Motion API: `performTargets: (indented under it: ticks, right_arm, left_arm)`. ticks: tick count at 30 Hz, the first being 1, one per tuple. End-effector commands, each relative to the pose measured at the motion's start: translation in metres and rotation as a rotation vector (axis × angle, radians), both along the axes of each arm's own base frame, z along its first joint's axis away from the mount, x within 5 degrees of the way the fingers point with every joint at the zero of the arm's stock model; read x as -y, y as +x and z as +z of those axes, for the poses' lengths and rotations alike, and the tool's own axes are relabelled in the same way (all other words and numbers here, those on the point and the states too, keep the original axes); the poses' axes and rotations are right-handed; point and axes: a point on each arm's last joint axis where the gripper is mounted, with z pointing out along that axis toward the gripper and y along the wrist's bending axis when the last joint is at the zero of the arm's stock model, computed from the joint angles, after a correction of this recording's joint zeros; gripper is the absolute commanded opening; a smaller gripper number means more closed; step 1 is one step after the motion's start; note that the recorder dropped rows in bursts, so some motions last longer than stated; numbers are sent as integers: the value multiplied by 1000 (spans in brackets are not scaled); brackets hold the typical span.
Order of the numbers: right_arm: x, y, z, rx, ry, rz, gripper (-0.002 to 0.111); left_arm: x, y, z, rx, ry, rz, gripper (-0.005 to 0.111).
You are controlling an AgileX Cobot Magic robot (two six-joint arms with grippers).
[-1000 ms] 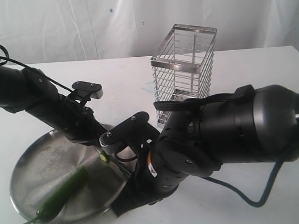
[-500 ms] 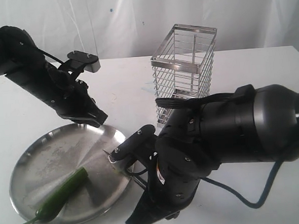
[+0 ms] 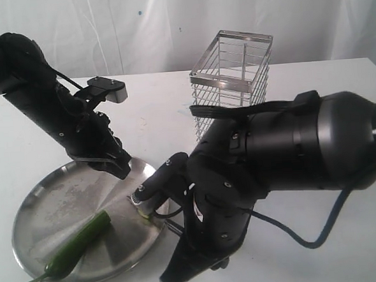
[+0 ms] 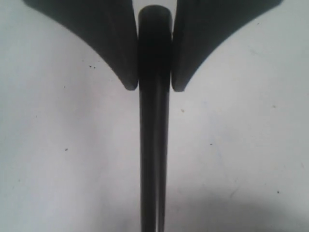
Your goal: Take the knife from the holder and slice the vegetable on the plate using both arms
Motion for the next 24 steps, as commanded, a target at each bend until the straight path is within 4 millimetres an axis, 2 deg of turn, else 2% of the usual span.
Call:
performTargets:
  ticks: [1,7,16,24]
  right_arm:
    - [-6,7,17,60,23,41,0]
    - [-17,21,23,126,11,75,0]
    - [-41,37,6,129,24,83,0]
    - [-40,36,2,91,-17,85,0]
  left_arm:
    - [2,-4,6,-11,-13,-1,34]
    - [2,-4,6,-14,-14,3,34]
    - [1,-5,6,-19,-9,-1,34]
    - [-5,-4,3,-12,69,9,34]
